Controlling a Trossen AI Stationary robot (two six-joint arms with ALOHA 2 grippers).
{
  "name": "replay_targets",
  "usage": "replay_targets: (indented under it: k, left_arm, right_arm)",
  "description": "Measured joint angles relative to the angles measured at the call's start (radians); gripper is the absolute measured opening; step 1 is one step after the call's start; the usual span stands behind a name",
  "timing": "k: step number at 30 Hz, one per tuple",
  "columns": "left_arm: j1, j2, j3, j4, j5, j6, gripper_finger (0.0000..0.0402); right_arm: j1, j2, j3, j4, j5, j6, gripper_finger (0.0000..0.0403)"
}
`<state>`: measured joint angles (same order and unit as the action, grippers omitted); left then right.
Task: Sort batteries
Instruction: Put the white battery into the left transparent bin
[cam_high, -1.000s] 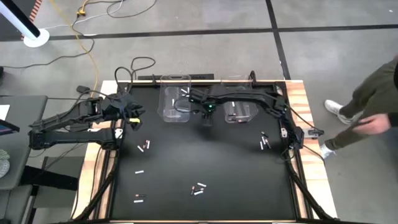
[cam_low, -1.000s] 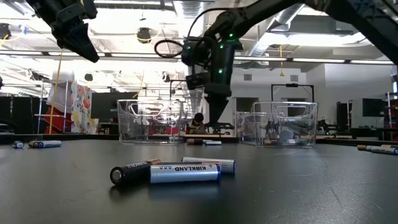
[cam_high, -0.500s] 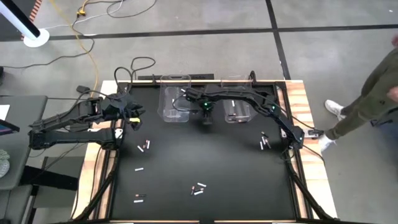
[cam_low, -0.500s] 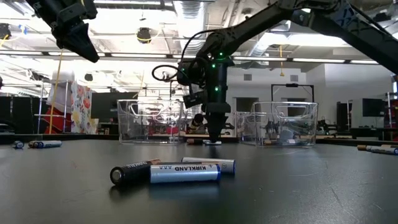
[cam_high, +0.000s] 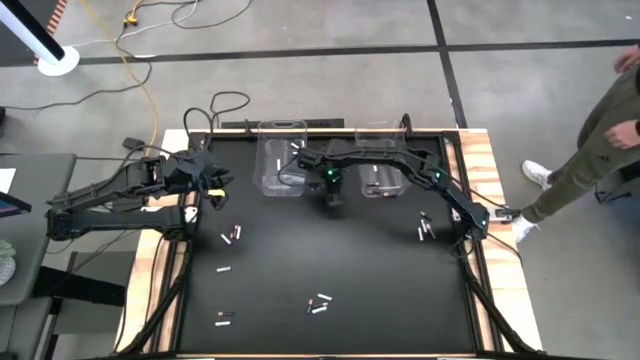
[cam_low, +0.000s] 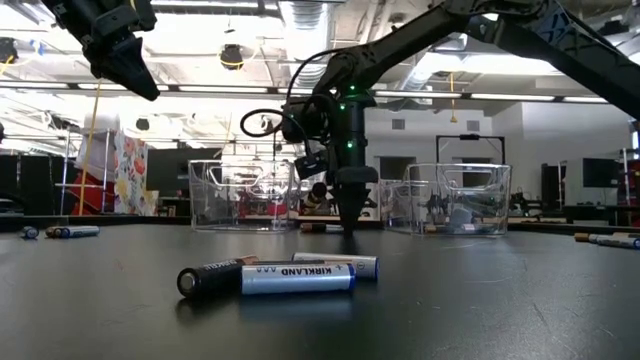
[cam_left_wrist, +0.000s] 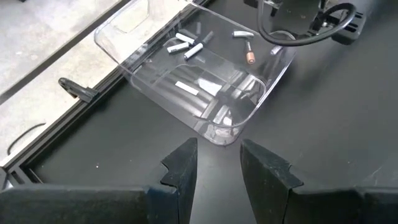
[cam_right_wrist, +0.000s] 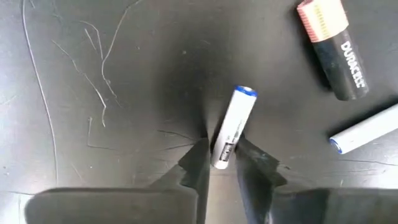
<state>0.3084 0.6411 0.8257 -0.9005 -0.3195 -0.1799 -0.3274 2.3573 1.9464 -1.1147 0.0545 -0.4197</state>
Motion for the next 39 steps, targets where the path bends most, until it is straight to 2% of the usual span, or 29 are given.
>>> replay_targets:
  k: [9,14,20,26,32,35,39]
  left_arm:
    - [0.000,0.000,0.000,-0.001,0.000,0.000,0.0116]
    - [0.000,0.000,0.000,-0.001,0.000,0.000,0.0116]
    - [0.000,0.000,0.000,-0.001,0.000,0.000,0.0116]
    - [0.000,0.000,0.000,0.000,0.000,0.000,0.0116]
    - [0.000,0.000,0.000,0.000,0.000,0.000,0.0116]
    - [0.000,0.000,0.000,0.000,0.000,0.000,0.0116]
    - [0.000,0.000,0.000,0.001,0.000,0.003,0.0116]
  right_arm:
    - [0.029,-0.006,-0.001,-0.028,0.006,0.012,0.0010]
    - [0.048,-0.038,-0.006,-0.101,-0.016,0.090,0.0009]
    - [0.065,-0.135,-0.005,-0.155,-0.013,0.185,0.0007]
    - [0.089,-0.255,-0.004,-0.122,-0.010,0.288,0.0007]
    - [0.077,-0.314,-0.002,-0.038,-0.003,0.414,0.0004]
    - [0.066,-0.298,0.056,-0.025,-0.004,0.431,0.0001]
    - [0.056,-0.208,0.215,-0.023,-0.004,0.431,0.0000]
